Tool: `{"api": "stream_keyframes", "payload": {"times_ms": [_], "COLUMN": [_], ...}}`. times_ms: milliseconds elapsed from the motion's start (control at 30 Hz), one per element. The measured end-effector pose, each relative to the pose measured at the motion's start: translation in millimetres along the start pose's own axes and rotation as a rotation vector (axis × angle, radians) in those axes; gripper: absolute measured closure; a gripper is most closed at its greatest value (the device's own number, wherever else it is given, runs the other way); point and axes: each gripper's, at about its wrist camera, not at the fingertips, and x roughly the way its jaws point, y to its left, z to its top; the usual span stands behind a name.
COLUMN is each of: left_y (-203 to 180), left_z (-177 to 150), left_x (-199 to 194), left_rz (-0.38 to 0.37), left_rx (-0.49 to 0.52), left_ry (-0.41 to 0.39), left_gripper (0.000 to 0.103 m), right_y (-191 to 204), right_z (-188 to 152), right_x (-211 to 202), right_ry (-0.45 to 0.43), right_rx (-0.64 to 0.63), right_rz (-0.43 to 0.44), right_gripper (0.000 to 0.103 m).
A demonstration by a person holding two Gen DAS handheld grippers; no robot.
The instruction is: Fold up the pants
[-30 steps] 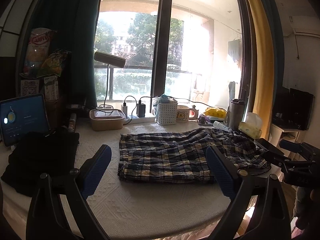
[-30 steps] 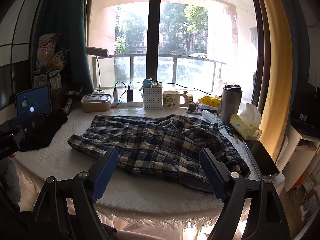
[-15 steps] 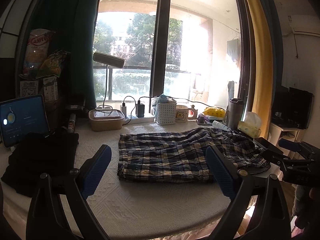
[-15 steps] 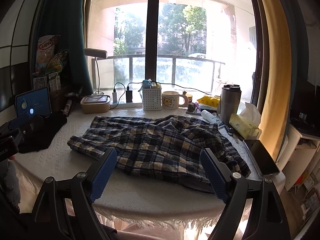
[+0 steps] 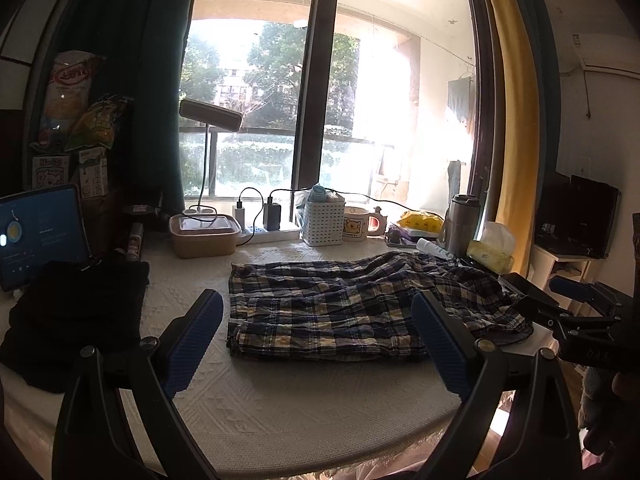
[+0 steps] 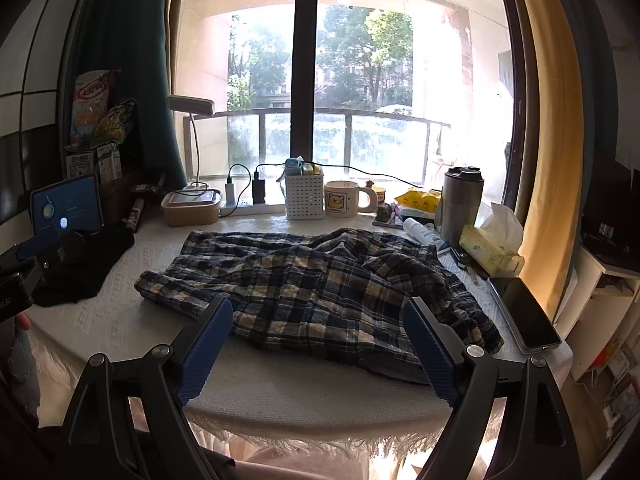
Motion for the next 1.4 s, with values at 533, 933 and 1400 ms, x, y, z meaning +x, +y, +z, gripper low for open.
{"api": "stream_keyframes", "payload": {"times_ms": [533, 933, 1400], "left_y": [-1, 2, 6], "left_z": [-3, -4, -11], "left_x": [2, 3, 18], "left_rz": [0.022, 0.019, 0.027], "left_rx": [-0.007, -0.015, -0.020], "left_ry": [-0.001, 0.016, 0.063], "left_gripper": [0.008, 0.008, 0.008], "right_y": [0, -1, -5], "right_z": [0, -2, -11], "right_x": [1, 5, 16], "right_ry": [0.002, 0.009, 0.042], "right_rx": [0.002, 0.004, 0.018], "right_rz": [0.001, 0.003, 0.005], "right_gripper": [0.014, 0.014, 0.014]}}
